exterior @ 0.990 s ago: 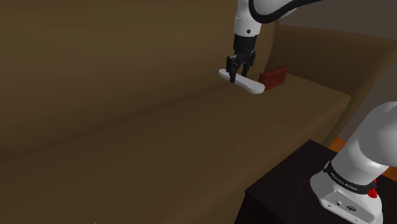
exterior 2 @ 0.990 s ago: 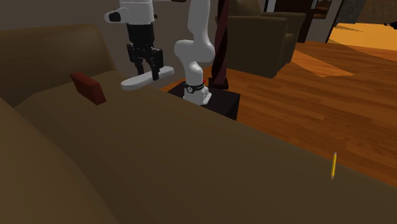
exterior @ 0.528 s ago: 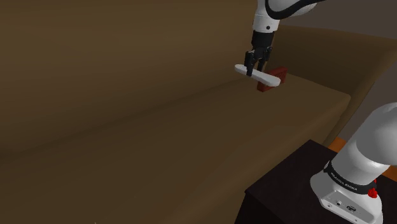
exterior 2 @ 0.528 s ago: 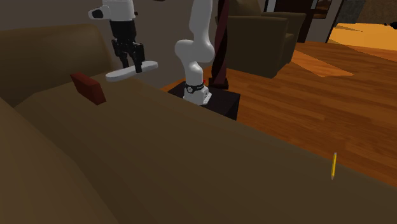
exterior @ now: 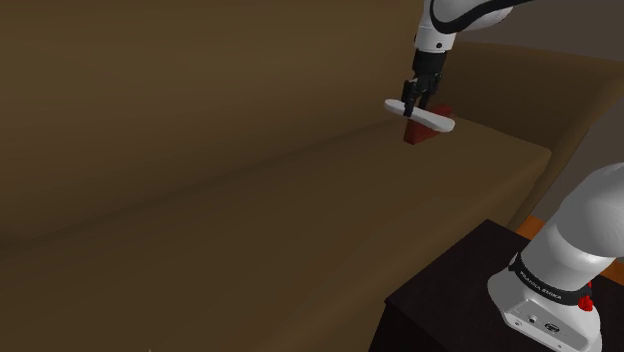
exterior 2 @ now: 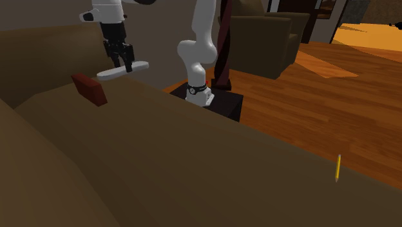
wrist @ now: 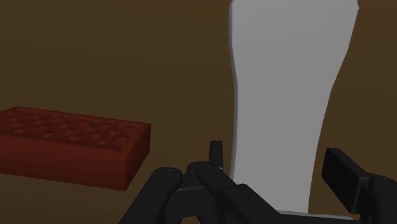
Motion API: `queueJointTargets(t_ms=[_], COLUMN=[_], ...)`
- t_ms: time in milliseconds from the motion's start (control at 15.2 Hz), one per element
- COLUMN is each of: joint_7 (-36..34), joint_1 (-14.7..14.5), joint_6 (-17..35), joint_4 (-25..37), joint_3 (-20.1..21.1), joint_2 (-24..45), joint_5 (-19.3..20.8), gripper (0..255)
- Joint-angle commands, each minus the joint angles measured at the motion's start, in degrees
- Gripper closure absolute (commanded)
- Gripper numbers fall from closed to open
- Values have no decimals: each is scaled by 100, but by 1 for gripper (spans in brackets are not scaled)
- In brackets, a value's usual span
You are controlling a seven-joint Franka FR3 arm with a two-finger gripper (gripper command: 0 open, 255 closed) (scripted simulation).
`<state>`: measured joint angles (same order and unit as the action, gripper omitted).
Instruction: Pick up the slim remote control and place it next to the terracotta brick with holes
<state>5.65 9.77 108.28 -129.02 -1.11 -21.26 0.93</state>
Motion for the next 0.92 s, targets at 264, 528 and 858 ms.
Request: queueJointTargets(t_ms=[264, 528, 858], joint_7=[19, 17, 15], joint_1=[9, 10, 11], joint_6=[479, 800, 1209], joint_4=[-391, -631, -907], joint_3=[-18, -20, -23], joint_2=[84, 165, 298], joint_5=[8, 9, 11], gripper=[255, 255, 255])
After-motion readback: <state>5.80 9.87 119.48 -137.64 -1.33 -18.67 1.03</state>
